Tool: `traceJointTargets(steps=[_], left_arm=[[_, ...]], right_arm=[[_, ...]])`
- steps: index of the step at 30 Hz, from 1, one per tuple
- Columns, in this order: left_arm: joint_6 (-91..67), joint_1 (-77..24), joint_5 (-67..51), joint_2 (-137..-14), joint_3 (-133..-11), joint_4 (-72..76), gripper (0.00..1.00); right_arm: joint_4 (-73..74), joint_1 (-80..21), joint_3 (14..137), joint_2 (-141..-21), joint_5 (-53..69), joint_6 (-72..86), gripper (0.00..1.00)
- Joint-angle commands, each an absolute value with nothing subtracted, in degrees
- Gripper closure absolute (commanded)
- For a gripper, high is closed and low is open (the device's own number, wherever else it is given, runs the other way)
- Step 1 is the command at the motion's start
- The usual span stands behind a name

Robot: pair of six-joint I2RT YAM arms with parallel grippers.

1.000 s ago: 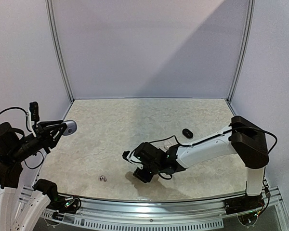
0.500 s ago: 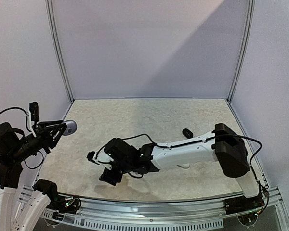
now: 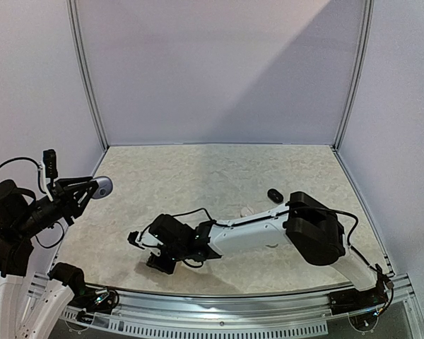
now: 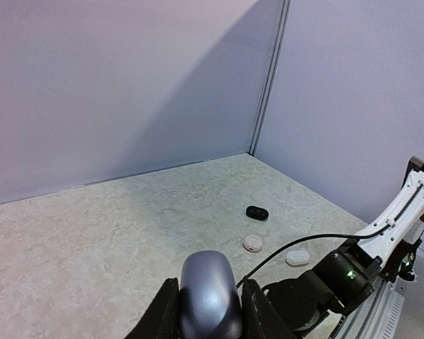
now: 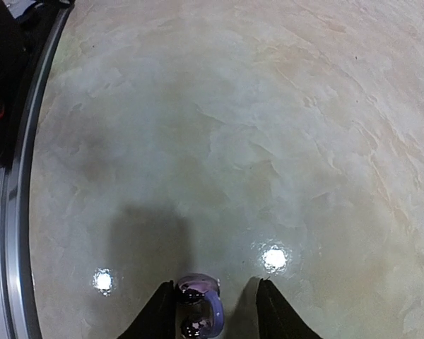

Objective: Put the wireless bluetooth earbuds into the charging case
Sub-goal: Move the left earbud to the center of the board.

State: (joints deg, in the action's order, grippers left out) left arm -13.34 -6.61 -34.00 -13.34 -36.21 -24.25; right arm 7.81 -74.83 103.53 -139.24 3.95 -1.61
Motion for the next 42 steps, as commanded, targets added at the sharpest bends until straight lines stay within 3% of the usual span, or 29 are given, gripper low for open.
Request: traceJointTargets(steps=[1, 11, 29, 32, 42], left_arm=[[-13.0, -6.1, -34.2, -12.7, -35.9, -23.6, 1.0], [-13.1, -6.1, -34.7, -13.1, -36.0, -23.5, 1.0], [-13.0, -6.8, -37.7, -13.1, -35.4, -22.8, 1.0], [-13.8, -6.9, -40.1, -13.2, -34.4, -21.4, 1.0], [-13.8, -7.8, -47.4, -13.7, -33.5, -18.7, 1.0]], right_arm=[[7.3, -74.6, 104.6, -141.7, 6.9, -1.0, 0.64], [10.4, -74.5, 99.9, -136.8, 8.5, -2.3, 0.82], [17.2, -74.3, 74.4, -118.5, 8.4, -2.4, 0.76], [19.1, -74.3, 75.6, -118.5, 7.0, -3.4, 0.64], [29.0, -74.3, 89.9, -116.9, 4.7, -6.1, 0.03]])
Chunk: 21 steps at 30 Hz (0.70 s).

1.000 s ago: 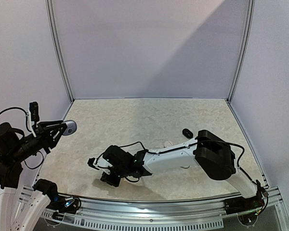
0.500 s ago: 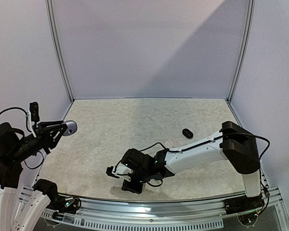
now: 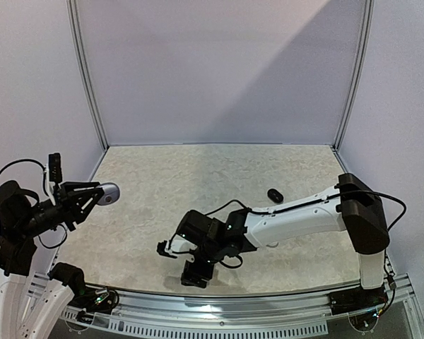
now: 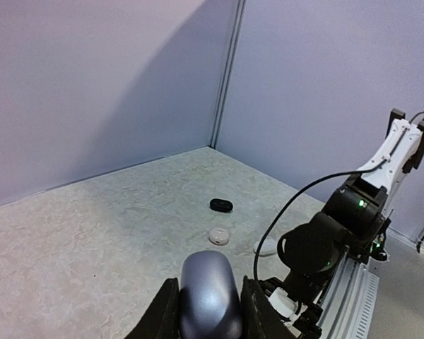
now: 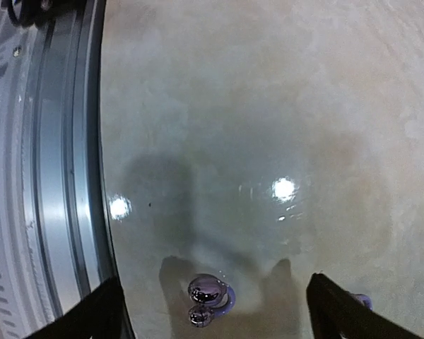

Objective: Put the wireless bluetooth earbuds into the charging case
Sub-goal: Move the left earbud to the center of the board, then pass from the left arm to the right

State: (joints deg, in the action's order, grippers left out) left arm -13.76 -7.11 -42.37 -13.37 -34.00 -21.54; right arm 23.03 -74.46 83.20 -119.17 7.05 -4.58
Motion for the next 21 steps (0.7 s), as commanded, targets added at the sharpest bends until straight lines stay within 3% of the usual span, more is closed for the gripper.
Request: traceJointTargets(steps=[1, 7, 15, 21], left_arm=[[-14.0, -7.9, -48.4, -13.7, -33.4, -18.1, 1.0], [-13.9, -8.3, -55.6, -13.4, -33.1, -15.6, 1.0], [-12.7, -8.8, -63.5, -13.2, -34.0, -15.4, 1.0], [-14.0, -9.1, -65.6, -12.9, -34.0, -15.1, 1.0]], right_arm=[[29.4, -74.3, 91.2, -115.2, 4.2, -6.5, 0.01], [23.6, -74.2, 95.2, -106.1, 4.9, -6.9, 0.01], [8.6, -73.9, 99.5, -104.6, 19.6, 0.2, 0.02], [8.5, -74.0, 107.9, -112.2, 25.0, 4.3, 0.16]])
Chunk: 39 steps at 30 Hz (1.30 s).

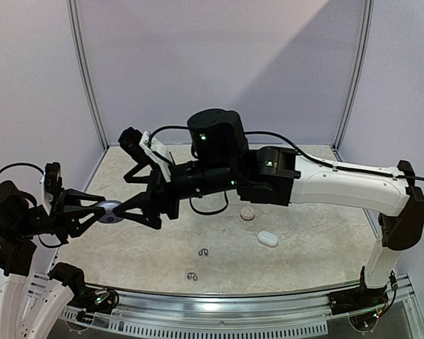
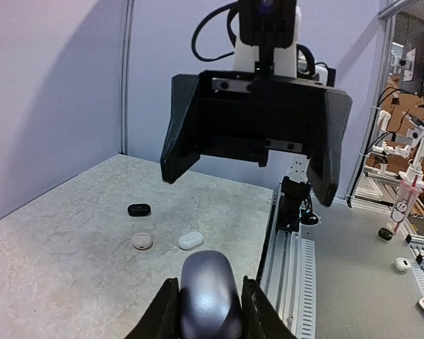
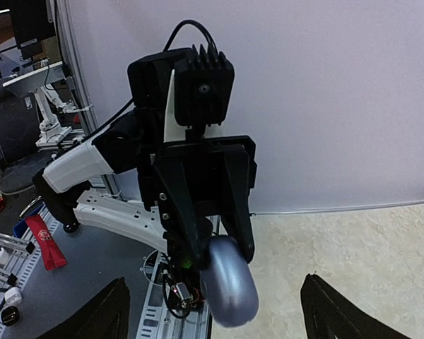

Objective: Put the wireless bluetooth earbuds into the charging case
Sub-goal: Pass from the left arm to the right, then pass from the right arm to the left

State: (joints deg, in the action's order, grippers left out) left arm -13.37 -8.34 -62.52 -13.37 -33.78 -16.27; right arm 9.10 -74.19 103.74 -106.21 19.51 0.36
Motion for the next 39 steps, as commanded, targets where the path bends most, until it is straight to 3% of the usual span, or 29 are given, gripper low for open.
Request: traceJointTargets(steps=[1, 8, 14, 16, 17, 20, 21, 23, 25, 27, 29, 39], left_arm=[[-14.2, -9.2, -65.7, -12.7, -34.0, -14.9, 1.0], [-16.0, -9.4, -64.6, -12.4, -33.4, -14.3, 1.0], [-16.3, -9.6, -64.3, -12.3, -33.2, -14.1, 1.0], [-16.2, -9.6, -63.7, -12.2, -33.1, -14.6, 1.0], [-16.1, -9.7, -63.0, -12.2, -33.1, -15.2, 0.94], [-13.3, -9.7, -60.7, -12.1, -33.1, -18.2, 0.14], [-11.6, -9.8, -61.1, -12.2, -33.2, -19.4, 0.08], [-8.0, -9.9, -63.4, -12.9, -33.5, -21.0, 0.1], [-6.0, -10.1, -64.8, -14.0, -33.8, -22.2, 0.23], [-4.1, -10.4, -66.3, -15.0, -34.2, -23.2, 0.42], [-2.2, -10.8, -67.1, -15.7, -34.4, -24.5, 0.52], [-4.8, -13.0, -67.3, -17.7, -35.8, -22.7, 0.53]], right_arm=[[8.4, -74.0, 108.7, -113.6, 25.8, 4.5, 0.2], [4.5, -74.1, 109.4, -116.7, 30.7, 5.8, 0.49], [2.8, -74.1, 107.6, -116.3, 31.1, 6.6, 0.92], [1.9, -74.0, 106.3, -115.5, 30.6, 6.5, 1.0], [2.1, -74.0, 105.8, -115.0, 29.9, 6.5, 1.0], [2.8, -74.1, 104.2, -113.1, 27.8, 5.3, 1.0], [2.8, -74.1, 103.4, -112.0, 27.3, 4.8, 1.0], [2.7, -74.2, 102.4, -110.6, 26.1, 4.2, 1.0], [3.4, -74.6, 102.2, -109.6, 25.0, 3.3, 1.0], [4.0, -75.0, 102.5, -109.3, 24.6, 2.2, 1.0], [4.0, -75.2, 102.8, -109.3, 24.7, 1.9, 1.0], [9.3, -76.3, 107.8, -111.9, 21.2, -2.0, 1.0]])
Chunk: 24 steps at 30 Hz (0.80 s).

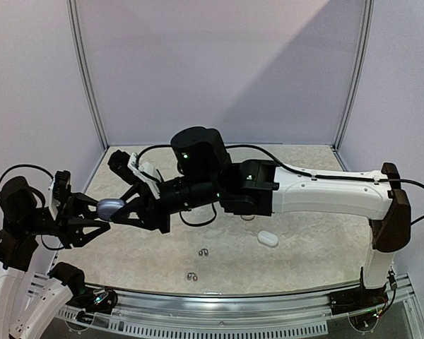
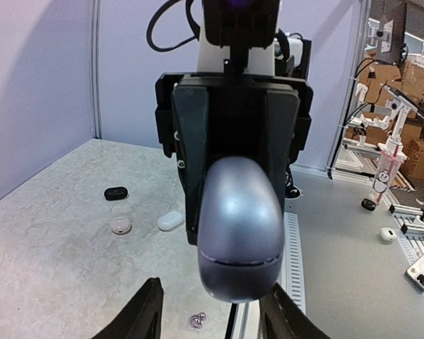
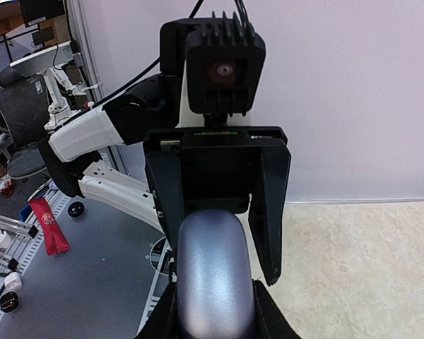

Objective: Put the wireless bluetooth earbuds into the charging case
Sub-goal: Pass from the right arm to the left

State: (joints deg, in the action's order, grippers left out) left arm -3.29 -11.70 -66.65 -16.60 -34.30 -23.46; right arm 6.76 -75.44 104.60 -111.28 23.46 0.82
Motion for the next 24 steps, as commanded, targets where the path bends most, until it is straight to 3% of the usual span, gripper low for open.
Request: traceJointTargets(steps=[1, 6, 14, 18, 24], left_arm=[[-5.2, -13.3, -67.2, -17.9, -35.9, -22.4, 0.53], [-5.5, -14.3, -67.4, -18.3, -36.0, -22.0, 0.56], [-5.1, -15.1, -68.5, -18.7, -36.4, -22.0, 0.53], [-4.7, -15.1, -68.3, -18.8, -36.7, -22.5, 0.63], [-4.3, -15.2, -68.6, -18.7, -36.7, -22.8, 0.87]], right_arm=[[9.7, -76.3, 108.1, -112.1, 20.7, -2.2, 1.0], [11.6, -76.6, 110.0, -113.2, 19.4, -3.3, 1.0], [15.7, -77.0, 112.9, -115.0, 17.9, -5.1, 1.0], [16.3, -77.1, 113.2, -115.2, 18.1, -5.5, 1.0], [16.3, -77.2, 113.5, -115.5, 17.6, -5.7, 1.0]])
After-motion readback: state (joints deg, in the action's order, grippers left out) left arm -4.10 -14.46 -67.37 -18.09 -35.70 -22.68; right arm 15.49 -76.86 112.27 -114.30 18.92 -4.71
